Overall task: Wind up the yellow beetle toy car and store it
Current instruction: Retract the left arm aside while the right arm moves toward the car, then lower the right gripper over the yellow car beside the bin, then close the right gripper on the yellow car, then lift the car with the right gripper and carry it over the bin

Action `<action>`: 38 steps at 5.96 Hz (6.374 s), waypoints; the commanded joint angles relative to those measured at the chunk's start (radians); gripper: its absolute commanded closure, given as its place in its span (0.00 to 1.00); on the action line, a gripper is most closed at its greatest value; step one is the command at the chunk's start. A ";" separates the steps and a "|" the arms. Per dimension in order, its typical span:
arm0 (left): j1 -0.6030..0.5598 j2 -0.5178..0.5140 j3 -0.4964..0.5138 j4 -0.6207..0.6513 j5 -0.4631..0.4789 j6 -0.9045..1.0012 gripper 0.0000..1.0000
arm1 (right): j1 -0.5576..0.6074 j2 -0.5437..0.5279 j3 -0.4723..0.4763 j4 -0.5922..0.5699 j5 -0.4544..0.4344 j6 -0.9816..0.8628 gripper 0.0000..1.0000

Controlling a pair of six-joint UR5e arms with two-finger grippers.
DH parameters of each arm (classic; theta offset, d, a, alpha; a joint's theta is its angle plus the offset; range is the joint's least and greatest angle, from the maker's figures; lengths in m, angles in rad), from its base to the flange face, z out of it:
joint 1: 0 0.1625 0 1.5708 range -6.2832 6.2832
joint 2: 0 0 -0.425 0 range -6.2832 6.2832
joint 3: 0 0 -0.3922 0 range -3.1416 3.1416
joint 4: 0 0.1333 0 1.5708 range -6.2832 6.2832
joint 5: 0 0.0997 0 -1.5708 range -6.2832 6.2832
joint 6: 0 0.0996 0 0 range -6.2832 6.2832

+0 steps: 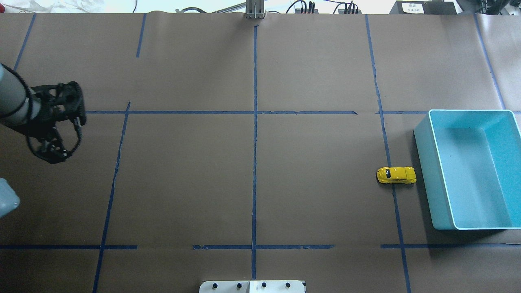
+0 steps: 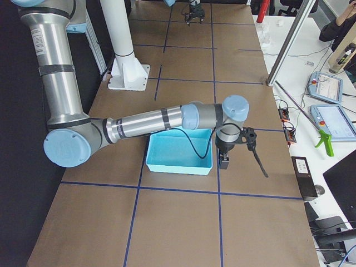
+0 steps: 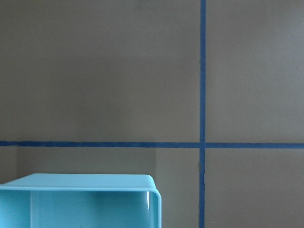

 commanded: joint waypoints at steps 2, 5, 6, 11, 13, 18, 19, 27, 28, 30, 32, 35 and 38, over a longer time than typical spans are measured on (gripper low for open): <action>-0.346 0.212 0.052 0.099 -0.320 -0.005 0.00 | -0.141 0.083 0.123 -0.064 -0.029 0.013 0.00; -0.744 0.273 0.223 0.117 -0.359 -0.016 0.00 | -0.384 0.095 0.284 -0.036 -0.155 -0.004 0.00; -0.830 0.254 0.290 0.118 -0.361 -0.017 0.00 | -0.386 0.086 0.283 0.005 -0.104 -0.079 0.00; -0.857 0.220 0.346 0.101 -0.364 -0.213 0.00 | -0.603 0.014 0.283 0.108 -0.170 -0.604 0.00; -0.846 0.225 0.379 -0.017 -0.362 -0.310 0.00 | -0.715 -0.086 0.278 0.298 -0.244 -0.596 0.00; -0.845 0.210 0.450 -0.099 -0.382 -0.316 0.00 | -0.812 -0.137 0.163 0.482 -0.249 -0.589 0.00; -0.845 0.210 0.449 -0.101 -0.382 -0.316 0.00 | -0.815 -0.140 0.158 0.482 -0.249 -0.587 0.00; -0.845 0.208 0.470 -0.267 -0.381 -0.315 0.00 | -0.844 -0.163 0.219 0.490 -0.243 -0.590 1.00; -0.845 0.208 0.467 -0.267 -0.382 -0.315 0.00 | -0.840 -0.164 0.230 0.492 -0.237 -0.592 1.00; -0.845 0.205 0.464 -0.283 -0.384 -0.315 0.00 | -0.806 -0.161 0.293 0.473 -0.200 -0.590 1.00; -0.843 0.204 0.464 -0.294 -0.385 -0.315 0.00 | -0.676 -0.155 0.379 0.424 -0.095 -0.592 1.00; -0.825 0.200 0.467 -0.294 -0.384 -0.315 0.00 | -0.428 -0.383 0.540 0.367 0.038 -0.680 1.00; -0.811 0.187 0.467 -0.294 -0.384 -0.315 0.00 | -0.364 -0.536 0.385 0.471 -0.002 -0.972 1.00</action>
